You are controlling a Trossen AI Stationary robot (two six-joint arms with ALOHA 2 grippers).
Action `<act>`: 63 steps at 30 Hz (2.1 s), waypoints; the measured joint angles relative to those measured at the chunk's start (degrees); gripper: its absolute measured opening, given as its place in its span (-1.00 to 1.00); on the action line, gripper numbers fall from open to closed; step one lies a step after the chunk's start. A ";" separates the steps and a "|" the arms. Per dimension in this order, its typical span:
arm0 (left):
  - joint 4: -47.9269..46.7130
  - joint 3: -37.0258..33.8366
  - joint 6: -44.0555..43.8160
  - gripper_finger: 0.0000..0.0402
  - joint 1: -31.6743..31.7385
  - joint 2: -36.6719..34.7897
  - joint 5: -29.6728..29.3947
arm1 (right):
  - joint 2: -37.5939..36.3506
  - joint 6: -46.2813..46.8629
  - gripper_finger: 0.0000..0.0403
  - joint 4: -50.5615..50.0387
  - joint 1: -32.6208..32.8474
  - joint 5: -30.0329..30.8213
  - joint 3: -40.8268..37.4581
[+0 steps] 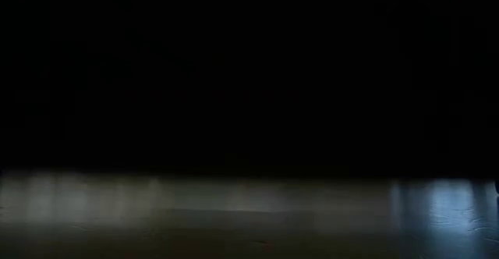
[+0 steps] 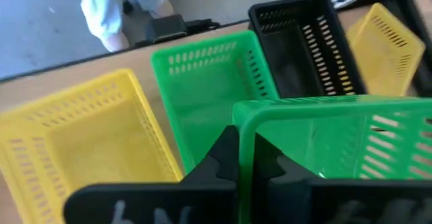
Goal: Stack baskets on shelf by color
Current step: Stack the right green basket on top of the green basket on the shelf
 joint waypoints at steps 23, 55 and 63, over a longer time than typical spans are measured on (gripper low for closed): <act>-0.27 -0.04 3.59 -0.75 -1.28 -0.39 0.12 | 3.37 2.45 -1.00 3.66 2.16 -6.83 -0.86; -0.25 -0.07 3.53 -0.75 -1.25 -0.39 0.18 | 3.30 3.00 -0.73 4.78 2.14 -0.34 0.24; 0.01 -0.07 3.52 -0.75 -1.25 -0.39 0.18 | 3.30 14.02 -0.73 2.05 0.47 8.53 5.45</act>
